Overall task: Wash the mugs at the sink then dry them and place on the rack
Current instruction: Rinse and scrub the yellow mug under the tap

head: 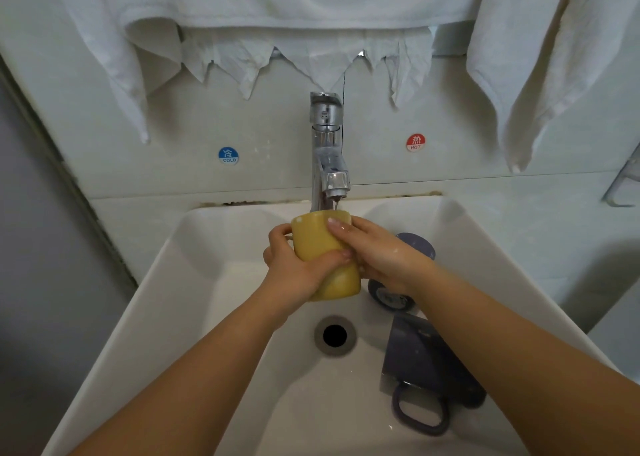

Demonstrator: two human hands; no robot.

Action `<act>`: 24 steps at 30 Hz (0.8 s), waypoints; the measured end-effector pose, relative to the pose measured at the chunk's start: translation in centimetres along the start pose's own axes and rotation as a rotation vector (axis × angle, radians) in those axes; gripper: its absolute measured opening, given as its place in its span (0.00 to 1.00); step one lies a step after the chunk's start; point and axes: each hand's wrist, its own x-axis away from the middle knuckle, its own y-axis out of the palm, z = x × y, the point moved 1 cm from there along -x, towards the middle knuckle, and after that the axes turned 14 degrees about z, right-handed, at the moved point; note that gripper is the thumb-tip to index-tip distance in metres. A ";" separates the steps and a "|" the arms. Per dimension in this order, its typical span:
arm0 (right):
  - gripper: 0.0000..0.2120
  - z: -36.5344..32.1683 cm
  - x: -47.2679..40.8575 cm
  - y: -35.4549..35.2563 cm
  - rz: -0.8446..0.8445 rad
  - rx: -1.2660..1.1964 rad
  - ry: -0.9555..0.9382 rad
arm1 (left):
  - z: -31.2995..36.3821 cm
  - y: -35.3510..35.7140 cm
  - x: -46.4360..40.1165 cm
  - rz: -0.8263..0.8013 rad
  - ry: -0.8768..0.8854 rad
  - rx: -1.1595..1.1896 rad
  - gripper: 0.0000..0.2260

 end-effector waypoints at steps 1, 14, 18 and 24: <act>0.20 0.1 0.0 -0.1 -0.001 -0.013 0.004 | 0.0 0.1 0.1 0.000 0.027 -0.014 0.38; 0.21 -0.1 0.2 0.5 0.069 0.008 0.058 | -0.4 0.0 0.0 -0.004 0.143 -0.066 0.43; 0.27 -0.4 -0.1 1.4 0.272 0.089 0.012 | -0.1 0.2 0.4 0.007 0.185 -0.123 0.41; 0.33 0.0 -0.3 0.9 0.186 0.071 0.073 | 0.0 -0.2 0.5 0.006 0.183 -0.151 0.43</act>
